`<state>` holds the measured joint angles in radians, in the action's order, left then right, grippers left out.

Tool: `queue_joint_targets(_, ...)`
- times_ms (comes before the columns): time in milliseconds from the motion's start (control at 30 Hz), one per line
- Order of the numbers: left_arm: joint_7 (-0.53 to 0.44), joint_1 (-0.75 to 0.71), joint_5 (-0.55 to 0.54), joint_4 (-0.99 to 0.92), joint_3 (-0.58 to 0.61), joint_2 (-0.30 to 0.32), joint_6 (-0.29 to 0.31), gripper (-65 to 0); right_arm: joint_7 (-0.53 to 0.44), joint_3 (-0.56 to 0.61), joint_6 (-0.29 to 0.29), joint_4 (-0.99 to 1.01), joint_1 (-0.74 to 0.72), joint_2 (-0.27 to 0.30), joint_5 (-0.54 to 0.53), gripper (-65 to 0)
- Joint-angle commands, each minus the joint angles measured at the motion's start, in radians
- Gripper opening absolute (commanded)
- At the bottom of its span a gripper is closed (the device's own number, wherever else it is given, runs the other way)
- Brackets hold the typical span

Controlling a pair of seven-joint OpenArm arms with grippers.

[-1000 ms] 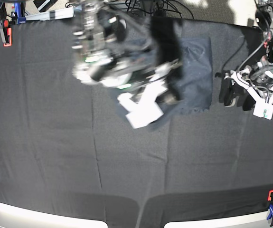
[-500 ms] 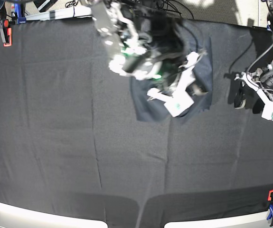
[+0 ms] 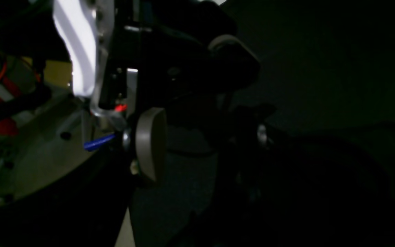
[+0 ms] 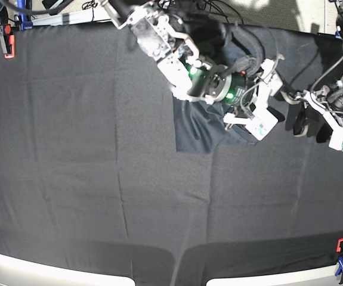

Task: Layout the t-shirt on the table in an organized manner, then fold the t-shirt properly
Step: 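Drag the shirt toward the left gripper and release it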

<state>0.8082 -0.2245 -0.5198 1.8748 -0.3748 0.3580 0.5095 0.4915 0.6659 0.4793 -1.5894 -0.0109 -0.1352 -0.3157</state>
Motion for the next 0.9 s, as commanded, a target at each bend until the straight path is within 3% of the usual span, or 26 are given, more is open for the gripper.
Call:
queue_joint_targets(0,-0.035,0.009,-0.005,0.018,-0.005,0.011,-0.002,-29.4,-0.035,0.008,0.066,-0.028,-0.011,-0.022,-0.064,-33.5)
queue_joint_targets(100,-0.056,0.009,-0.005,0.018,-0.006,0.011,-0.002,-29.4,-0.023,0.008,0.084,-0.077,-0.011,-0.022,-0.089,-33.6)
queue_joint_targets(233,-0.077,0.009,-0.005,0.018,-0.006,0.011,-0.024,-29.4,0.092,0.008,0.09,-0.236,-0.011,-0.022,-0.075,-33.6)
queue_joint_targets(400,-0.074,0.008,-0.024,0.018,-0.006,0.011,-0.027,-29.4,0.272,-0.034,0.068,-0.48,0.005,-0.022,0.063,-33.6)
queue_joint_targets(500,-0.015,0.008,-0.12,0.019,-0.006,0.011,-0.024,-29.4,0.287,-0.123,0.003,-0.557,0.053,-0.022,0.2,-33.6)
queue_joint_targets(567,0.044,0.008,-0.179,0.019,-0.005,0.011,-0.016,-29.4,0.287,-0.208,-0.021,-0.578,0.082,-0.021,0.235,-33.6)
queue_joint_targets(667,0.077,0.0,-0.234,0.019,-0.003,0.007,0.019,-29.4,0.288,-0.336,-0.028,-0.58,0.108,0.043,0.224,-33.6)
queue_joint_targets(867,0.027,-0.039,-0.238,0.019,-0.002,0.002,0.023,-29.4,0.303,-0.567,-0.027,-0.58,0.156,0.13,0.156,-33.6)
